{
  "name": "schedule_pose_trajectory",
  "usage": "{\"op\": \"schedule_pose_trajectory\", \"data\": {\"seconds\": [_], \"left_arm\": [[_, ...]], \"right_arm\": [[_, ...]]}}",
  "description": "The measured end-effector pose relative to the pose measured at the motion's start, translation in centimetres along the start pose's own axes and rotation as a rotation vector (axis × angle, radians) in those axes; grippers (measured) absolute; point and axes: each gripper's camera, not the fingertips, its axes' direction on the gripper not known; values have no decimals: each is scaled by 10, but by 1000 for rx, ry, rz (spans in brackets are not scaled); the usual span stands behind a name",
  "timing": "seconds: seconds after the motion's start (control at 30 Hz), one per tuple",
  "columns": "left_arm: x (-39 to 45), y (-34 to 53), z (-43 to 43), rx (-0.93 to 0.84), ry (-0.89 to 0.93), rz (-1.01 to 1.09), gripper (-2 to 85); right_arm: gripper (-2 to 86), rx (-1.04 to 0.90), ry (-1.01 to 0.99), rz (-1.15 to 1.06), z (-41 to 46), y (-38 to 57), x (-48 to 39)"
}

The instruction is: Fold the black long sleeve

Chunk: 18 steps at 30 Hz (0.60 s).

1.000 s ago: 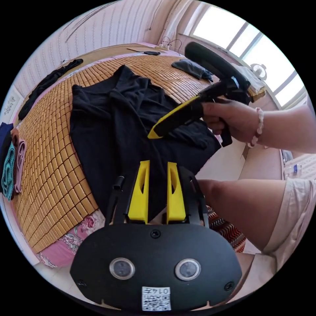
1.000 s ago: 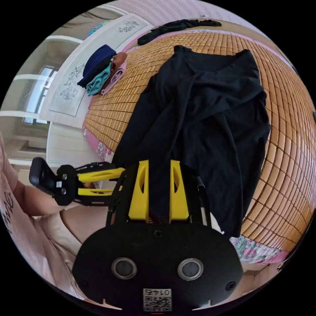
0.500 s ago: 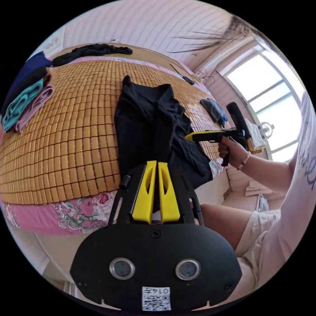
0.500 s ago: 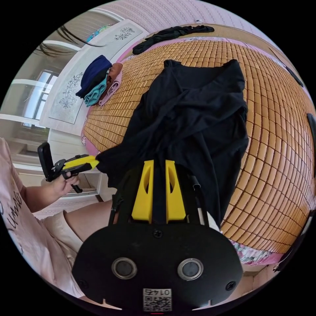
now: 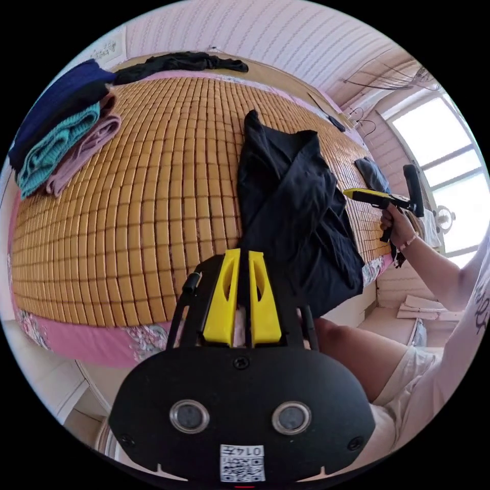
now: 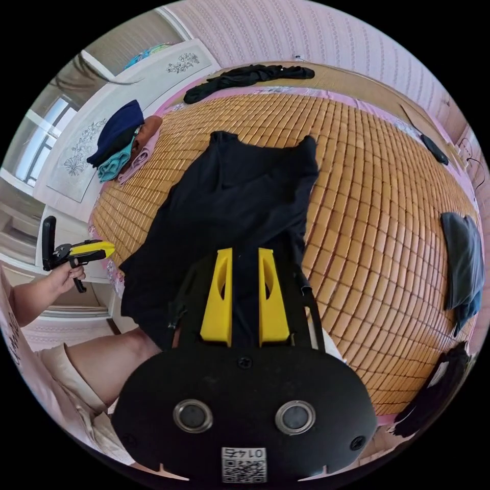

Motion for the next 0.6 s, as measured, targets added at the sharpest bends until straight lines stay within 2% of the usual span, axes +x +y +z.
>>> {"op": "schedule_pose_trajectory", "data": {"seconds": [0.17, 0.27, 0.33, 0.37, 0.43, 0.57, 0.6], "left_arm": [[-4, -149, 2, 198, -28, 172, 72], [-11, -238, 21, 249, 76, 153, 107], [-8, -281, 36, 233, 118, 151, 112], [-4, -303, 47, 228, 93, 164, 110], [1, -329, 67, 179, 50, 179, 101], [6, -355, 110, -9, -36, 234, 39], [5, -356, 110, 0, -34, 245, 28]], "right_arm": [[121, 107, 104, 34, 13, -100, 72], [121, 69, 103, 70, 39, -148, 109], [18, -30, 46, 62, 59, -170, 129], [11, -62, -13, 75, 61, -180, 143], [4, 7, -91, 113, 42, -186, 166], [-1, 108, -97, 276, 11, -181, 231], [-1, 98, -116, 296, 14, -180, 240]]}}
